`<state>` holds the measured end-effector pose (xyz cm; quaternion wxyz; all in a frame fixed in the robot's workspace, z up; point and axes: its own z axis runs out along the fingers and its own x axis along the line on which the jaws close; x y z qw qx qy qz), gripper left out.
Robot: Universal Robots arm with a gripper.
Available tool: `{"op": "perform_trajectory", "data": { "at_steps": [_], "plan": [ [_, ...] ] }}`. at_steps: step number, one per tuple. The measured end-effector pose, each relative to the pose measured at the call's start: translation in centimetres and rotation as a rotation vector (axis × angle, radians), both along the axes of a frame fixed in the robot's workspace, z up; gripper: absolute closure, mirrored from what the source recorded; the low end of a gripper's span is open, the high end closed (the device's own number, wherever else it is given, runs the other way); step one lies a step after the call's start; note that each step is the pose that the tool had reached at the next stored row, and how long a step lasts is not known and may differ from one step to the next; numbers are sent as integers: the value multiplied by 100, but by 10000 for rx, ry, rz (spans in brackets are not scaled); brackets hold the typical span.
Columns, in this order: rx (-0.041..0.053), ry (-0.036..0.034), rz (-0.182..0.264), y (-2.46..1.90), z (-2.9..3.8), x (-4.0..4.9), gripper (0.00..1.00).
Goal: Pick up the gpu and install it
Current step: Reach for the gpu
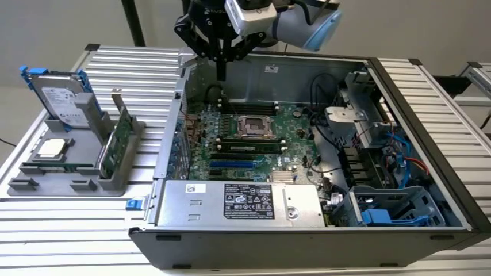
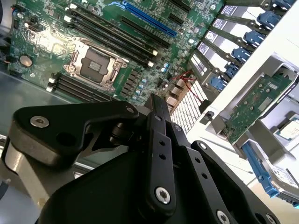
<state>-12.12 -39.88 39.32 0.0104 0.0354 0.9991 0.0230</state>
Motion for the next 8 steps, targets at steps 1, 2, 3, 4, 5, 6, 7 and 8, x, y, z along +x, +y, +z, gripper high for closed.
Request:
{"op": "perform_trajectory", "data": {
  "at_steps": [1,2,3,4,5,6,7,8],
  "plan": [
    [0,0,0,0,0,0,100],
    [0,-1,0,0,0,0,100],
    [1,-1,0,0,0,0,100],
    [0,0,0,0,1,-1,100],
    [-1,0,0,0,1,-3,100],
    [-1,0,-1,0,1,-8,100],
    [0,0,-2,0,1,-14,100],
    [-1,0,-1,0,1,-24,100]
  ]
}}
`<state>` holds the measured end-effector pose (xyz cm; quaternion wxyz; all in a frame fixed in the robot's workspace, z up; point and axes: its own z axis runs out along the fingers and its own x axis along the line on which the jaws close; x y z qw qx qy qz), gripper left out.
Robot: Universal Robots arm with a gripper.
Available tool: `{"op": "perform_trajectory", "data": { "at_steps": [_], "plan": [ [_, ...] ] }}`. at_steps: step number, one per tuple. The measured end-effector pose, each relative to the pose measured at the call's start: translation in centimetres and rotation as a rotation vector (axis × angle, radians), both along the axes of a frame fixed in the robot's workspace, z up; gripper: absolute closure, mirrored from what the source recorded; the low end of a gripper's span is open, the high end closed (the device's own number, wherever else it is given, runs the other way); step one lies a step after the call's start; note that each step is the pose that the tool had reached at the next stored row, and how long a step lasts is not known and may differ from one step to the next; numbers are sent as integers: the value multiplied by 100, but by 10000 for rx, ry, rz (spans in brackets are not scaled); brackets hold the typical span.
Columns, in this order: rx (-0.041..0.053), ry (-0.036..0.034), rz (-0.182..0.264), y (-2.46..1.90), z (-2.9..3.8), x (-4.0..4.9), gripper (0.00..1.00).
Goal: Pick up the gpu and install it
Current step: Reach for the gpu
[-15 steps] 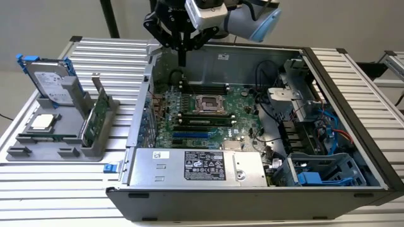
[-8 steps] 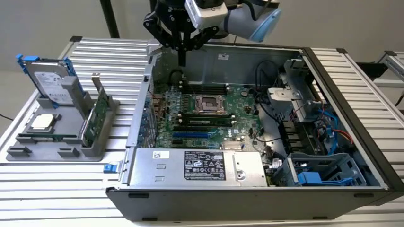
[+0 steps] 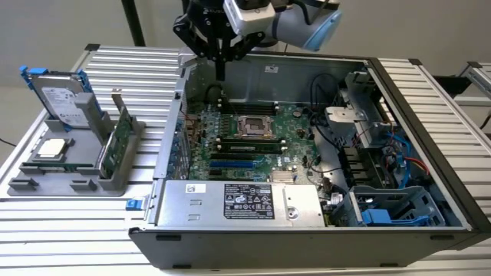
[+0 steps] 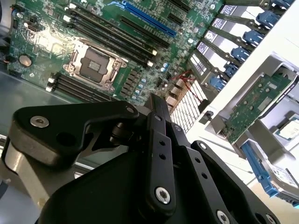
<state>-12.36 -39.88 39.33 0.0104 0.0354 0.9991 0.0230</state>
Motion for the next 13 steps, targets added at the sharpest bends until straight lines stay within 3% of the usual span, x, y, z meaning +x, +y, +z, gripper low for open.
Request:
{"op": "perform_trajectory", "data": {
  "at_steps": [13],
  "plan": [
    [1,0,1,1,-1,-146,100]
  ]
}}
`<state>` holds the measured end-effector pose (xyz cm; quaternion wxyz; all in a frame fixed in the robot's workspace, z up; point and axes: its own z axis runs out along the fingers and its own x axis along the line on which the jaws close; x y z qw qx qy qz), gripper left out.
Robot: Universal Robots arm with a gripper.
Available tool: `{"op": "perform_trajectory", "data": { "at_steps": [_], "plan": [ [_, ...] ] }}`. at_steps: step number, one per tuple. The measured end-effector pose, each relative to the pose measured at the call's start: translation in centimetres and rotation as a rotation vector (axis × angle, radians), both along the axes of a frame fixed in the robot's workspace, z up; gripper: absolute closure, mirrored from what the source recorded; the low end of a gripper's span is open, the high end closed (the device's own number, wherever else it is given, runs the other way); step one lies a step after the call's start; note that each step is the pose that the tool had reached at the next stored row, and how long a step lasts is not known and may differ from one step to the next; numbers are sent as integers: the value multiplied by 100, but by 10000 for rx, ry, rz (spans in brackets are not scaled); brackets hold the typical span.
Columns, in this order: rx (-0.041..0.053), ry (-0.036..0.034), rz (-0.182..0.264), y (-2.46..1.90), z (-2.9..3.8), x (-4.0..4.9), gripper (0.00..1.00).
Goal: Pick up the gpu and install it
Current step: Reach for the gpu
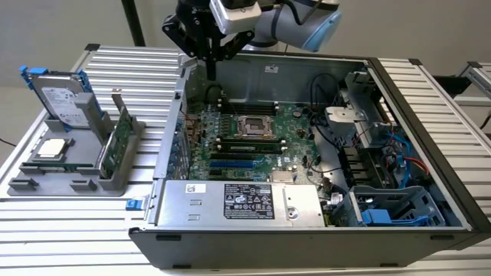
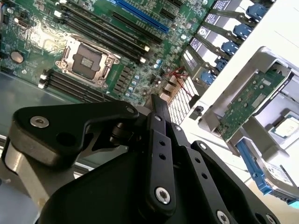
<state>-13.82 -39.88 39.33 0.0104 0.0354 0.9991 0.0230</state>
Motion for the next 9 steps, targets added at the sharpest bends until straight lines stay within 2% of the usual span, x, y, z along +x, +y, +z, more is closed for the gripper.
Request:
{"op": "perform_trajectory", "data": {
  "at_steps": [9],
  "plan": [
    [0,0,-1,0,0,-142,100]
  ]
}}
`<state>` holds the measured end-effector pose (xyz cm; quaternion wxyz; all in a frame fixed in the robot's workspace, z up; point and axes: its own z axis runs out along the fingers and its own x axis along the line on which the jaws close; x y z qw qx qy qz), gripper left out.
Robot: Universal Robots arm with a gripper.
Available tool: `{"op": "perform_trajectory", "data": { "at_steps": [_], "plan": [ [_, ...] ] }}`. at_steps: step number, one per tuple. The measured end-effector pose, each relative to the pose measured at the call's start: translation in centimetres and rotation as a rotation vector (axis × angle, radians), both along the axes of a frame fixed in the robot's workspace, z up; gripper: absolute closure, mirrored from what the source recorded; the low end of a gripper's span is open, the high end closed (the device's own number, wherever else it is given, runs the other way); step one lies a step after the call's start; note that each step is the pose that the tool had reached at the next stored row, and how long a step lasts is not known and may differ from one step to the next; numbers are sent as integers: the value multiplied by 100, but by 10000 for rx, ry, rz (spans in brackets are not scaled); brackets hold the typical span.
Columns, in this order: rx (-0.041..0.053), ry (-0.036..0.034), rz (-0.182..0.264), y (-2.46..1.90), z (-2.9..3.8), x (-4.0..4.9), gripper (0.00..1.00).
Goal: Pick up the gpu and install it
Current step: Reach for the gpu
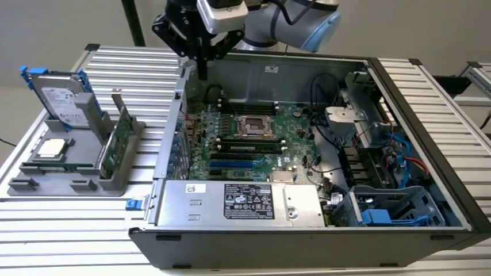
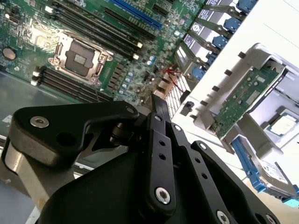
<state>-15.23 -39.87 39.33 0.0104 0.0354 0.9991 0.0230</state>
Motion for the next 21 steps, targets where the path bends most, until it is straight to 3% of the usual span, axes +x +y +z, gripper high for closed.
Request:
{"op": "perform_trajectory", "data": {
  "at_steps": [21],
  "plan": [
    [-1,0,1,0,0,-399,100]
  ]
}}
